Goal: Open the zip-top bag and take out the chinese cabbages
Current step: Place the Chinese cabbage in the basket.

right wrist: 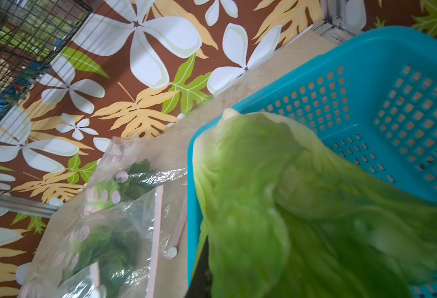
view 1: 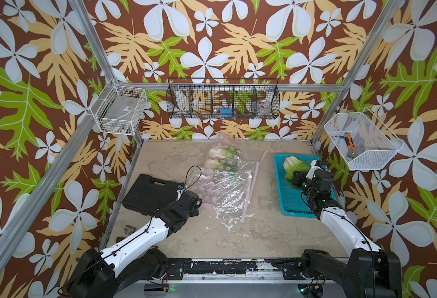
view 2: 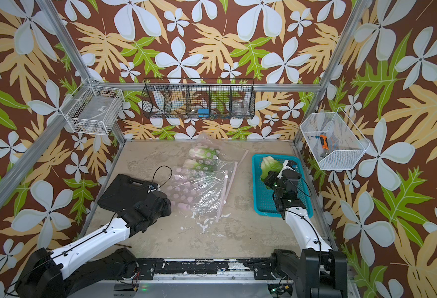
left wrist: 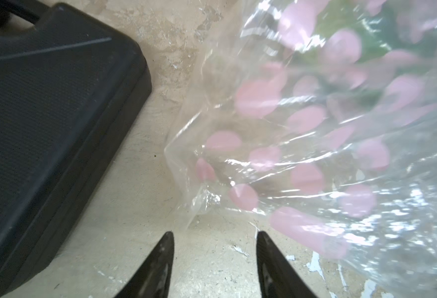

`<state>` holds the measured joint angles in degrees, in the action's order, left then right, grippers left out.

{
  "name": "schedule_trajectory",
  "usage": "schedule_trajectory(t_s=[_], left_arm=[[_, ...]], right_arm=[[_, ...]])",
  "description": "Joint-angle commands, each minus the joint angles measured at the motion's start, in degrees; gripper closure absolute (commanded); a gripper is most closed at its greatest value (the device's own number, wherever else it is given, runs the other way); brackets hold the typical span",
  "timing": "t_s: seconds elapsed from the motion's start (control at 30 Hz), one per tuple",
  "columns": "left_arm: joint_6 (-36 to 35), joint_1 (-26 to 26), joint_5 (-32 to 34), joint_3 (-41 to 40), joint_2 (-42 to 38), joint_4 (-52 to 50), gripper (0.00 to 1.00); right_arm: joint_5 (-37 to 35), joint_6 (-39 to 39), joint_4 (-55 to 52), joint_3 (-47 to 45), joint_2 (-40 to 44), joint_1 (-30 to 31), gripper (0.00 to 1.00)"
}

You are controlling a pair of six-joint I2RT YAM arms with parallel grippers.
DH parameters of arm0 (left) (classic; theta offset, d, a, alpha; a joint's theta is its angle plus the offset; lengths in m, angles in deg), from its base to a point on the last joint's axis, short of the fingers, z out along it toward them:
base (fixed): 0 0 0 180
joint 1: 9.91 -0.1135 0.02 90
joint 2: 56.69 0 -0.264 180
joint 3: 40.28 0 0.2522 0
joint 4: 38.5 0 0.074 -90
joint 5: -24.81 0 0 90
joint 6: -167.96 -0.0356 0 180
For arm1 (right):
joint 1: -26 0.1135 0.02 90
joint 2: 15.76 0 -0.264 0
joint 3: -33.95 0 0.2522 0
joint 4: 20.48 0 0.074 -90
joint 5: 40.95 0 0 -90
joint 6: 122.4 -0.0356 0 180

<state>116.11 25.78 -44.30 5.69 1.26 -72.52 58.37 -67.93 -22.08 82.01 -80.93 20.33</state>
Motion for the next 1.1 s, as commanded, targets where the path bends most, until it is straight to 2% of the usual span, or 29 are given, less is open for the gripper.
schedule_trajectory(t_s=[0.0, 0.1, 0.23, 0.57, 0.77, 0.83, 0.93, 1.0, 1.07], left_arm=[[0.38, 0.0, 2.64, 1.55, -2.98, -3.15, 0.36], [-0.36, 0.01, 3.11, 3.05, -5.75, -4.08, 0.35], [-2.33, 0.0, 0.59, 4.36, -5.78, -3.2, 0.35], [-6.87, 0.0, -9.49, 2.62, -6.89, 5.59, 0.3], [-8.79, 0.0, -13.45, 4.21, -5.96, 5.78, 0.3], [-9.7, 0.0, -14.46, 4.9, -5.66, 5.76, 0.29], [-11.08, 0.0, -16.64, 6.12, -5.75, 6.59, 0.26], [-11.88, 0.0, -17.03, 7.68, -5.75, 7.01, 0.24], [-13.19, -0.04, -17.19, 9.59, -5.06, 6.63, 0.22]], right_arm=[[-2.57, 1.54, 3.69, -0.74, 0.08, -0.6, 1.0], [-4.75, 2.61, 3.45, -1.56, 0.21, -0.68, 1.0], [-6.94, 5.06, 4.5, -2.54, -0.48, -1.12, 1.0], [-1.37, 5.09, 6.72, -1.62, -6.77, -5.64, 1.0], [0.08, 6.79, 4.55, -0.07, -9.74, -6.11, 0.79], [-0.3, 7.35, 3.94, 0.04, -9.72, -6.13, 0.68], [-1.04, 8.0, 1.62, 0.72, -9.73, -6.12, 0.36], [-1.24, 8.28, -1.65, 1.98, -9.98, -6.12, 0.25], [-1.73, 8.65, -4.79, 2.85, -9.94, -6.13, 0.2]])
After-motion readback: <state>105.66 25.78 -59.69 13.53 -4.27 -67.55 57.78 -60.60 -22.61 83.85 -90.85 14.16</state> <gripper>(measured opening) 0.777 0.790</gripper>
